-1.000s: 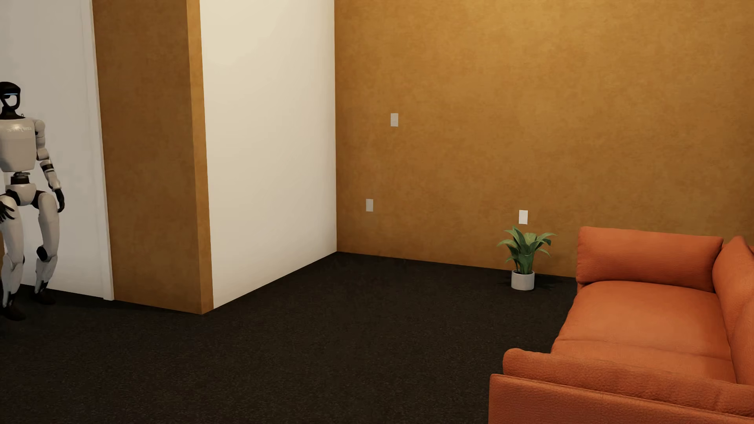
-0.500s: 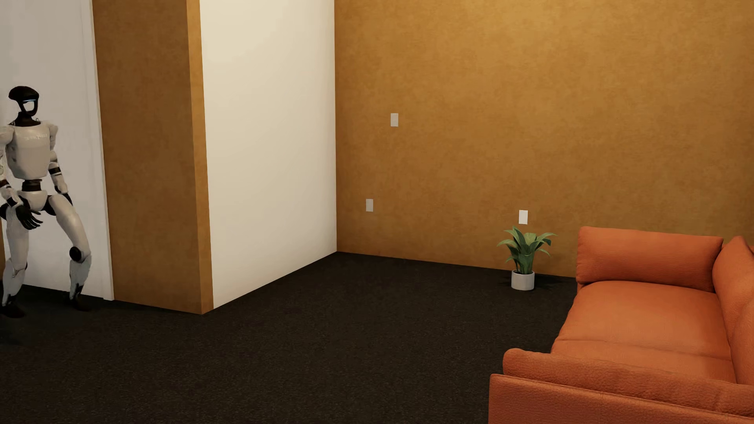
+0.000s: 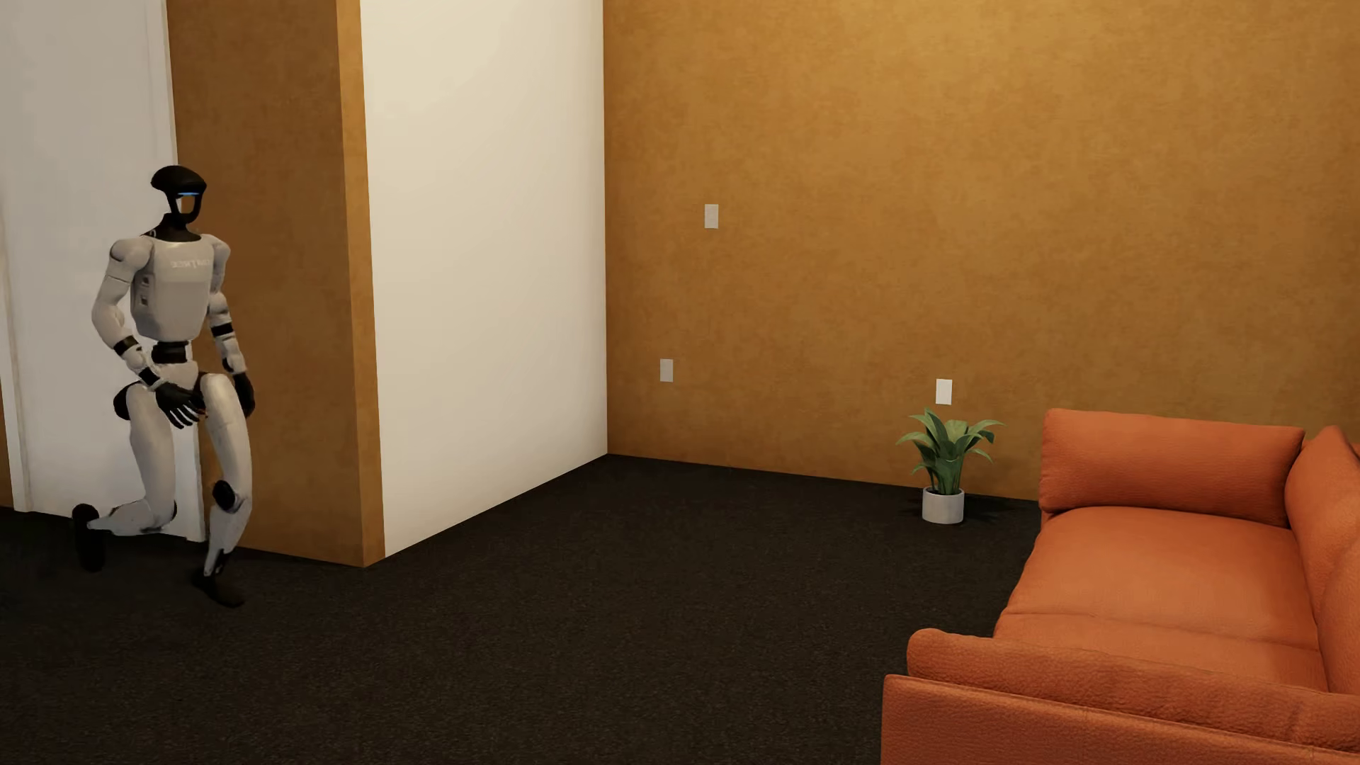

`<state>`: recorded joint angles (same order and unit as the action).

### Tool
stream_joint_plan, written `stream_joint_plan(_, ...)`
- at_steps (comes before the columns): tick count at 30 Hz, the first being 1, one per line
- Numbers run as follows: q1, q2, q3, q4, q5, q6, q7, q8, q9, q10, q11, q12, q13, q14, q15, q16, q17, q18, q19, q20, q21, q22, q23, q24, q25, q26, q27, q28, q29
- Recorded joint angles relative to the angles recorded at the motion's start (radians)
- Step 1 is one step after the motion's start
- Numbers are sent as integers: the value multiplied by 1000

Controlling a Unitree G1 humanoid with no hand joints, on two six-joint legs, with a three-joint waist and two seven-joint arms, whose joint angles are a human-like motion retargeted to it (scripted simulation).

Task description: Move towards the sofa

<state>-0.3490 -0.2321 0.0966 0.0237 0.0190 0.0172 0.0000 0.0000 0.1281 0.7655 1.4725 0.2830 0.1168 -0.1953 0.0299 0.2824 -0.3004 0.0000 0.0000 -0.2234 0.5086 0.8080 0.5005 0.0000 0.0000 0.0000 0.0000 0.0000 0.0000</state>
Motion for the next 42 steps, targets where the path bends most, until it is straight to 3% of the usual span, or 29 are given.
stream_joint_plan(2, 166, -177, -62, -13, 10, 22, 0, 0, -10, -82, -75, -12, 77, -49, 29, -6, -11, 0, 0, 19, -14, -156, 89, 0, 0, 0, 0, 0, 0)
stream_joint_plan(5, 422, -277, -143, -19, 19, 49, 0, 0, -15, -185, -592, -44, 214, -141, 198, -20, -20, 0, 0, 56, -105, -352, 205, 0, 0, 0, 0, 0, 0)
stream_joint_plan(6, 507, -269, -164, -26, 15, 42, 0, 0, -15, -212, -779, -55, 255, -172, 172, -19, -14, 0, 0, 66, -146, -404, 241, 0, 0, 0, 0, 0, 0)
stream_joint_plan(7, 592, -252, -180, -36, 7, 30, 0, 0, -17, -235, -937, -63, 292, -203, 44, -17, -4, 0, 0, 79, -182, -450, 273, 0, 0, 0, 0, 0, 0)
stream_joint_plan(8, 672, -233, -197, -37, -1, 19, 0, 0, -21, -248, -1015, -67, 325, -227, -173, -16, 6, 0, 0, 93, -215, -487, 302, 0, 0, 0, 0, 0, 0)
stream_joint_plan(9, 726, -234, -218, -30, -5, 16, 0, 0, -31, -247, -1001, -68, 352, -237, -298, -17, 15, 0, 0, 105, -247, -511, 322, 0, 0, 0, 0, 0, 0)
stream_joint_plan(11, 795, -267, -283, 13, -9, 28, 0, 0, -62, -200, -973, -48, 401, -149, -315, -28, 30, 0, 0, 108, -291, -504, 360, 0, 0, 0, 0, 0, 0)
stream_joint_plan(12, 791, -285, -306, 50, -5, 42, 0, 0, -89, -133, -967, -30, 421, -12, -116, -32, 38, 0, 0, 93, -309, -483, 374, 0, 0, 0, 0, 0, 0)
stream_joint_plan(13, 744, -341, -291, 89, 9, 54, 0, 0, -99, 20, -921, -12, 428, 183, 172, -35, 48, 0, 0, 69, -306, -445, 405, 0, 0, 0, 0, 0, 0)
stream_joint_plan(14, 665, -336, -267, 111, 23, 71, 0, 0, -78, 224, -823, 0, 410, 352, 294, -36, 49, 0, 0, 35, -274, -378, 443, 0, 0, 0, 0, 0, 0)
stream_joint_plan(15, 554, -294, -247, 138, 48, 100, 0, 0, -57, 424, -764, -4, 374, 405, 268, -38, 32, 0, 0, -14, -208, -305, 452, 0, 0, 0, 0, 0, 0)
stream_joint_plan(16, 438, -240, -202, 141, 68, 118, 0, 0, -49, 605, -736, -5, 342, 314, 219, -41, 13, 0, 0, -52, -142, -240, 426, 0, 0, 0, 0, 0, 0)
stream_joint_plan(18, 232, -93, -129, 124, 82, 122, 0, 0, -38, 713, -737, 45, 287, 150, 129, -39, 0, 0, 0, -83, -119, -149, 328, 0, 0, 0, 0, 0, 0)
stream_joint_plan(22, -13, 219, -40, 134, 97, 116, 0, 0, -33, 221, -842, 159, 160, 163, -38, -56, 12, 0, 0, -1, -231, 71, 107, 0, 0, 0, 0, 0, 0)
stream_joint_plan(26, -64, 440, 8, 139, 92, 121, 0, 0, -47, -260, -879, 186, 44, 33, -193, -42, 10, 0, 0, 108, -275, 214, -113, 0, 0, 0, 0, 0, 0)
stream_joint_plan(27, -66, 492, 35, 147, 78, 122, 0, 0, -55, -522, -881, 185, 31, 72, -228, -39, 11, 0, 0, 129, -276, 228, -147, 0, 0, 0, 0, 0, 0)
stream_joint_plan(28, -72, 533, 68, 157, 57, 121, 0, 0, -71, -570, -872, 182, 26, 63, -252, -37, 15, 0, 0, 146, -274, 232, -164, 0, 0, 0, 0, 0, 0)
stream_joint_plan(29, -79, 570, 101, 165, 28, 116, 0, 0, -90, -329, -857, 180, 32, -10, -261, -36, 20, 0, 0, 167, -267, 229, -167, 0, 0, 0, 0, 0, 0)
stream_joint_plan(30, -86, 608, 131, 176, -7, 112, 0, 0, -113, -263, -840, 181, 49, -12, -251, -34, 24, 0, 0, 182, -250, 216, -166, 0, 0, 0, 0, 0, 0)
stream_joint_plan(31, -54, 624, 146, 164, -51, 99, 0, 0, -140, -277, -800, 183, 64, 153, -209, -29, 29, 0, 0, 179, -229, 205, -152, 0, 0, 0, 0, 0, 0)
stream_joint_plan(32, -161, 614, 105, 142, -66, 86, 0, 0, -160, -135, -734, 168, 78, 284, -120, -39, 29, 0, 0, 197, -203, 195, -114, 0, 0, 0, 0, 0, 0)
stream_joint_plan(34, -173, 594, 54, 101, -35, 65, 0, 0, -130, 39, -563, 109, 126, 263, 57, -27, 41, 0, 0, 137, -165, 115, 9, 0, 0, 0, 0, 0, 0)
stream_joint_plan(36, -99, 436, 98, 90, -50, 47, 0, 0, -113, 35, -396, 32, 114, 195, -11, -12, 28, 0, 0, 108, -46, -20, 157, 0, 0, 0, 0, 0, 0)
stream_joint_plan(38, -2, 234, 95, 74, -48, 44, 0, 0, -95, -44, -312, -15, 116, 171, -38, -30, 18, 0, 0, 151, -26, -162, 234, 0, 0, 0, 0, 0, 0)
stream_joint_plan(40, 83, 98, 50, 58, -35, 53, 0, 0, -71, -112, -393, -38, 142, 168, -36, -28, 11, 0, 0, 147, -72, -293, 255, 0, 0, 0, 0, 0, 0)
stream_joint_plan(42, 140, 27, 7, 55, 3, 56, 0, 0, -72, -161, -624, -54, 169, 174, -22, -23, 5, 0, 0, 151, -110, -380, 259, 0, 0, 0, 0, 0, 0)
